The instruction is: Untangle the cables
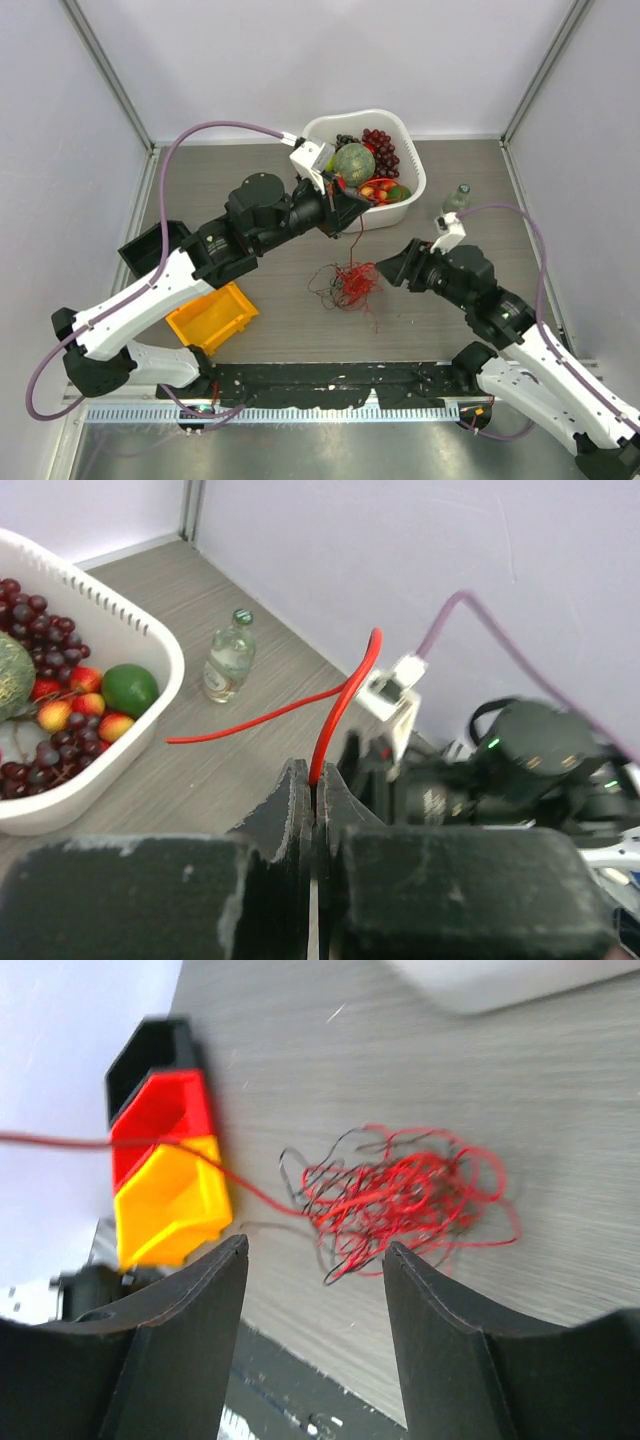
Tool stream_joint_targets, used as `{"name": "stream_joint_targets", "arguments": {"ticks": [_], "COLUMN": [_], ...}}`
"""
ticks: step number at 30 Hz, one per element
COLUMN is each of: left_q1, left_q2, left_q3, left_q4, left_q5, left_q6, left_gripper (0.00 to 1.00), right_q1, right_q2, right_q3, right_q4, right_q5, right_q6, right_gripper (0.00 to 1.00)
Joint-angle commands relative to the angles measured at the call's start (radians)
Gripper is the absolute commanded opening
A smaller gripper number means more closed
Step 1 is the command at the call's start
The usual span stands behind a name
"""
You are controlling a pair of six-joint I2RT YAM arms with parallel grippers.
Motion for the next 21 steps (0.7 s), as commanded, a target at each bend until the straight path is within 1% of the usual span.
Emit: {"name": "stream_joint_targets", "arguments": {"ticks": [1,3,4,5,8,10,11,12,13,14,16,18,21], "left_q1": [0.006,0.004,0.006,0.006,0.004,0.004,0.004,0.004,0.004,0.004,0.006,0.004,0.004], "left_q2": [0.032,0.039,0.041,0.044,0.047,0.052,0.052,0.053,0.05,0.044,0.02,-0.011,-0.06], "left_q3": [0.119,0.15,0.157,0.163,0.194,0.238,0.266,0.303,0.338,0.369,0.433,0.472,0.489], "left_q4": [0.033,0.048,0.062,0.079,0.114,0.122,0.122,0.116,0.108,0.095,0.055,0.018,-0.007], "left_q5": [0.079,0.146,0.178,0.208,0.29,0.353,0.389,0.415,0.429,0.433,0.41,0.363,0.236], "left_q6": [-0.055,-0.087,-0.098,-0.106,-0.129,-0.132,-0.132,-0.132,-0.127,-0.118,-0.072,-0.014,0.078], "left_gripper": [0.0,0.0,0.0,0.0,0.0,0.0,0.0,0.0,0.0,0.0,0.0,0.0,0.0], "right_q1": [0.051,0.064,0.068,0.068,0.069,0.071,0.069,0.068,0.061,0.054,0.02,-0.027,-0.095], "right_q2": [0.046,0.089,0.132,0.152,0.303,0.386,0.408,0.449,0.463,0.489,0.502,0.488,0.444], "right_q3": [-0.128,-0.121,-0.118,-0.115,-0.112,-0.124,-0.127,-0.128,-0.131,-0.142,-0.176,-0.211,-0.236], "right_q4": [0.265,0.289,0.303,0.344,0.441,0.428,0.409,0.341,0.31,0.247,0.216,0.216,0.213], "right_q5": [-0.169,-0.08,-0.062,-0.055,-0.084,-0.023,0.084,0.199,0.253,0.354,0.419,0.41,0.39], "right_q6": [0.028,0.001,-0.009,-0.021,-0.013,0.025,0.063,0.086,0.117,0.138,0.175,0.185,0.166], "right_gripper": [0.62,0.63,0.64,0.64,0.64,0.64,0.64,0.64,0.64,0.64,0.64,0.65,0.64]}}
